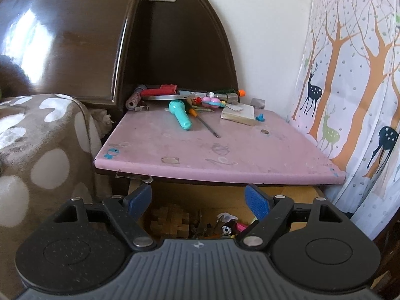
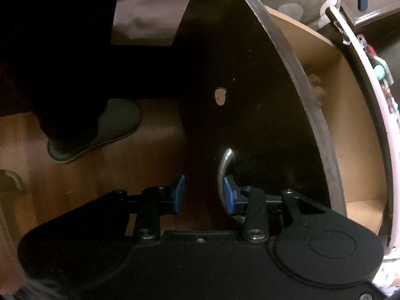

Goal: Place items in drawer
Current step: 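Pull the top drawer open with the right tool, then grasp the teal flashlight-shaped toy on the nightstand with the left tool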

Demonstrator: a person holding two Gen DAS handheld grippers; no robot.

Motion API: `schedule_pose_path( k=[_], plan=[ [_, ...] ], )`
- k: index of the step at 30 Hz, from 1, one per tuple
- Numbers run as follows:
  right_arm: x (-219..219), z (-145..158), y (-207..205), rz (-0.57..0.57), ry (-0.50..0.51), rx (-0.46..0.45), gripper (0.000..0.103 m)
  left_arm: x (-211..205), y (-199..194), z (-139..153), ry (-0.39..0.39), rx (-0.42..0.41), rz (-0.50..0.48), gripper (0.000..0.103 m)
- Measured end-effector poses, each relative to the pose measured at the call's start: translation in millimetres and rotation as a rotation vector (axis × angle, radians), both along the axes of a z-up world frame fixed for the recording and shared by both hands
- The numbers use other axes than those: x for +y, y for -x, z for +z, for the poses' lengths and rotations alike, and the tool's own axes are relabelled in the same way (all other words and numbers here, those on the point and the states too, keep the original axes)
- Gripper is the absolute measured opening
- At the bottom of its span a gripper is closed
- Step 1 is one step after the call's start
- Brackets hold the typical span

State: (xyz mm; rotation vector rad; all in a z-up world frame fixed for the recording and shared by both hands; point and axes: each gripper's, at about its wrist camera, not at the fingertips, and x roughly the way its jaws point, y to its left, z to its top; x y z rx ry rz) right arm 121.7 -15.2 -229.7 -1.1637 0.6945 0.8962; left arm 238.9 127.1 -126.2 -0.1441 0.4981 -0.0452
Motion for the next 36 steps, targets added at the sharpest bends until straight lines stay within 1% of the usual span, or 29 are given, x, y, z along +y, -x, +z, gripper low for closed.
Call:
schedule_pose_path(
  k=[4,7,8,10,11,13,14,16,20,26,30,32,36],
  plan=[
    [-2,-2,2,-0.021,-0.033,-0.020,0.036,-8,-4,-1,-0.002,0.006,-0.004,0.083],
    [0,-2,3,-0.028,-0.043,-0.029,0.039,-15,-8,-2,0.004,0.016,-0.011,0.083],
    [1,-2,3,-0.026,-0.045,-0.024,0.042,-17,-9,-2,0.007,0.017,-0.010,0.083],
    [0,-2,1,-0.021,-0.052,-0.007,0.042,-17,-13,-3,0.042,0.031,-0.015,0.083],
    [1,-6,0,-0.012,-0.053,0.000,0.042,-17,-16,-3,0.062,0.043,-0.013,0.083],
    [4,-13,-1,0.006,-0.055,0.012,0.042,-18,-23,-4,0.094,0.069,0.009,0.083],
    [4,-13,-2,0.010,-0.057,0.015,0.041,-19,-27,-3,0.096,0.075,0.019,0.083],
    [4,-11,-3,0.019,-0.062,0.020,0.041,-22,-37,0,0.076,0.080,0.025,0.083],
    [7,-17,1,0.030,-0.046,0.000,0.042,-26,-70,10,0.000,0.096,0.029,0.083],
    [10,-20,6,0.008,-0.042,-0.008,0.048,-23,-129,18,-0.059,0.131,0.063,0.083],
    [10,-23,8,0.006,-0.045,-0.012,0.052,-21,-167,25,-0.114,0.134,0.071,0.083],
    [10,-24,9,0.008,-0.046,-0.014,0.052,-23,-186,25,-0.169,0.141,0.063,0.083],
    [9,-24,10,0.009,-0.047,-0.013,0.053,-20,-219,21,-0.195,0.169,0.075,0.083]
  ],
)
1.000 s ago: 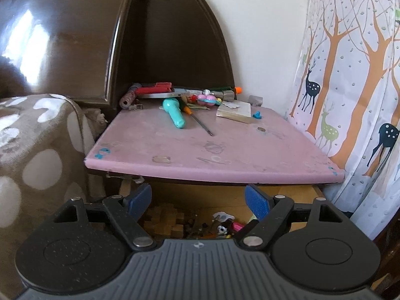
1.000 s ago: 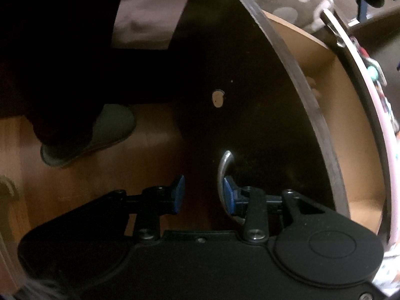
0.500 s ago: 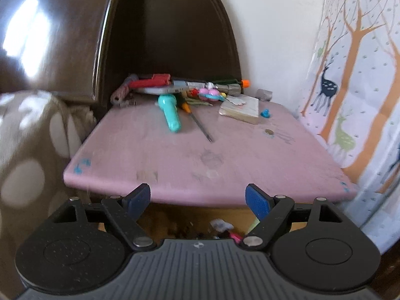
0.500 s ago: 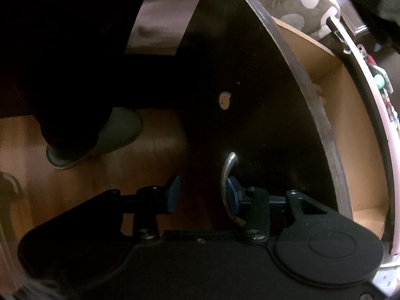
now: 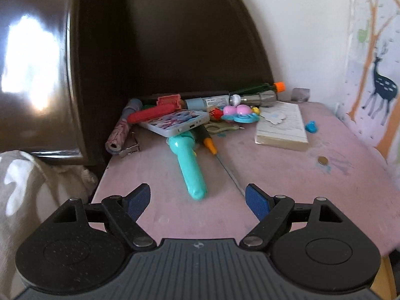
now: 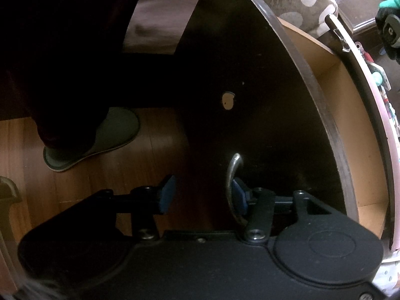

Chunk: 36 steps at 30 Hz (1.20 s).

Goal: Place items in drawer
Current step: 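Grasp the teal flashlight-shaped toy on the nightstand with the left tool, then lower the teal toy into the open drawer and open the left tool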

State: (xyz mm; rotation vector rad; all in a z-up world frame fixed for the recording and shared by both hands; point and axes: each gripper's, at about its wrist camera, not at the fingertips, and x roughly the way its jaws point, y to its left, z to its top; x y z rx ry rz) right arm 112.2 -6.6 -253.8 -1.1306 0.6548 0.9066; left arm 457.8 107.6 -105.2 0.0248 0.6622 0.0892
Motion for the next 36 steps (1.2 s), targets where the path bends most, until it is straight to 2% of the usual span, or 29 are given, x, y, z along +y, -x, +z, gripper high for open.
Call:
schedule_pose_path(
  k=[4,9,13,14,17,24,36],
  plan=[
    [-1,-1,1,0.003,-0.002,-0.002,0.053,1,-31,-6,-0.016,0.016,0.008,0.083],
    [-2,-2,1,0.013,-0.005,-0.005,0.053,10,-66,-16,0.014,0.033,0.057,0.068],
    [-4,-2,2,0.021,-0.007,-0.008,0.053,16,-84,-22,0.020,0.055,0.092,0.051],
    [-4,-2,2,0.024,-0.007,-0.009,0.053,17,-86,-24,0.019,0.067,0.102,0.040],
    [-5,-2,2,0.029,-0.010,-0.010,0.053,19,-88,-28,0.020,0.095,0.115,0.022],
    [-5,-1,1,0.038,-0.010,-0.013,0.053,14,-70,-25,0.040,0.113,0.074,0.022],
    [-3,-2,1,0.041,-0.007,-0.017,0.053,2,-8,-7,0.056,0.099,0.029,0.022]
  ],
)
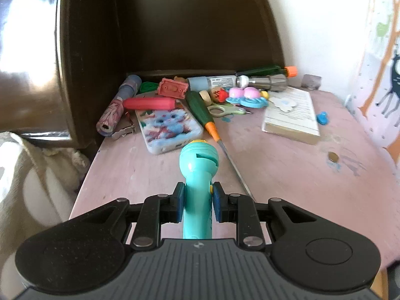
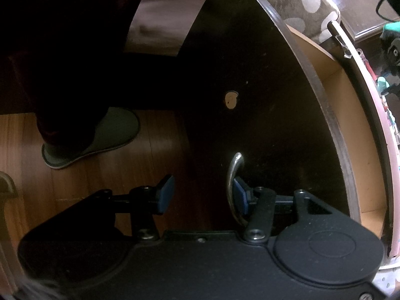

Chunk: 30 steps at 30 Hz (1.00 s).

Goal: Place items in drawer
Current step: 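Lower the teal toy into the open drawer and open the left tool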

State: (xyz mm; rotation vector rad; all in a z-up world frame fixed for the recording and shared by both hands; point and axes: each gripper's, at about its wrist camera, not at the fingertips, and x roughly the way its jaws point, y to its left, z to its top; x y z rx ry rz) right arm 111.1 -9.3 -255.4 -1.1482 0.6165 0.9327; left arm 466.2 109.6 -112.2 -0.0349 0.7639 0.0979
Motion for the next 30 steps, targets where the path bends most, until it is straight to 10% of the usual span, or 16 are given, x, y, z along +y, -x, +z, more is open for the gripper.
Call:
schedule_pose_path(
  k=[10,17,30],
  plan=[
    [1,1,0,0.004,0.003,-0.001,0.053,-40,93,15,0.045,-0.017,-0.158,0.022],
    [0,1,0,0.010,0.005,-0.002,0.053,-83,160,-20,0.086,0.124,-0.341,0.022],
    [-2,0,1,0.022,0.003,-0.007,0.054,-119,121,-110,0.092,0.329,-0.351,0.022]
  ],
)
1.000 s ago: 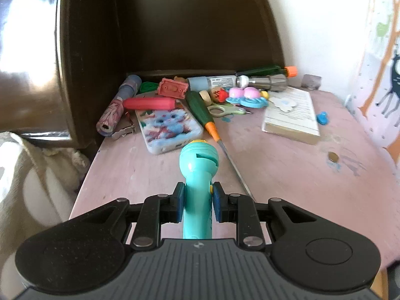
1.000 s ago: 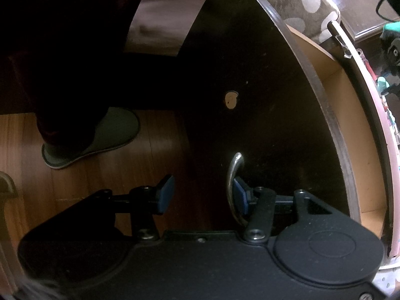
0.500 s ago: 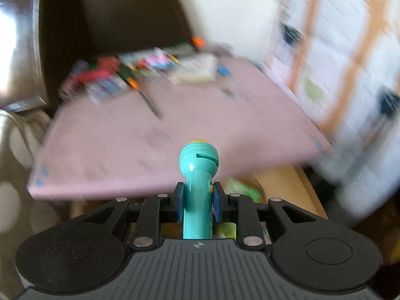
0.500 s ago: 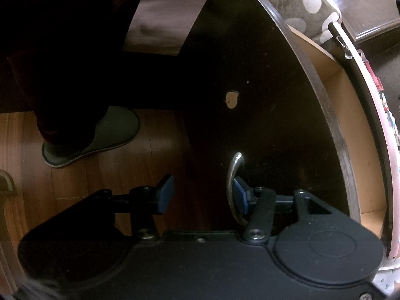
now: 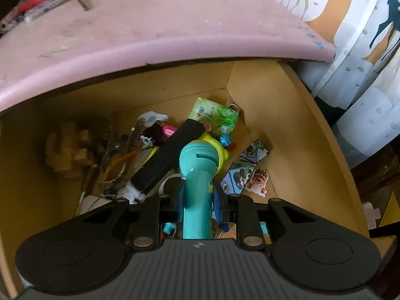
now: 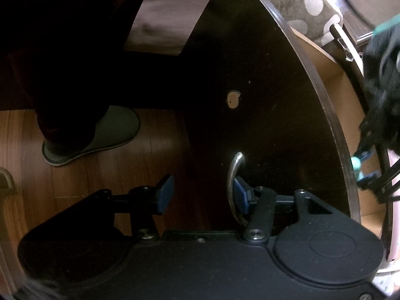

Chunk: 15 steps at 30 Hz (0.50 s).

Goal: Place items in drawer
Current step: 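Lower the teal toy into the open drawer and open the left tool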

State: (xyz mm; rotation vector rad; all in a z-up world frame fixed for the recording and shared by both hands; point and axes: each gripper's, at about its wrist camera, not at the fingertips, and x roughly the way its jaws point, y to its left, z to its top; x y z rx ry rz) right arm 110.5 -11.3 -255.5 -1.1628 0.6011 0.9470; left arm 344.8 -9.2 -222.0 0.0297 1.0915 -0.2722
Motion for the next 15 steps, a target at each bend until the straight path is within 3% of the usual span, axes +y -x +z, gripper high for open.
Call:
schedule_pose_path(
  k=[5,6,7,8,15],
  plan=[
    [10,2,-1,-0.025,0.000,-0.002,0.054,-3,-8,-18,-0.024,0.024,-0.001,0.024],
    [9,2,-1,-0.024,0.000,-0.002,0.054,-6,-9,-20,-0.048,0.021,-0.007,0.031],
    [9,3,-1,-0.023,0.000,-0.002,0.054,-6,-9,-20,-0.057,0.014,-0.009,0.053],
    [9,3,0,-0.022,-0.001,-0.003,0.054,-4,-8,-19,-0.039,0.005,0.004,0.066],
    [9,3,1,-0.024,0.001,-0.003,0.054,5,5,9,0.007,-0.034,0.031,0.066]
  ],
)
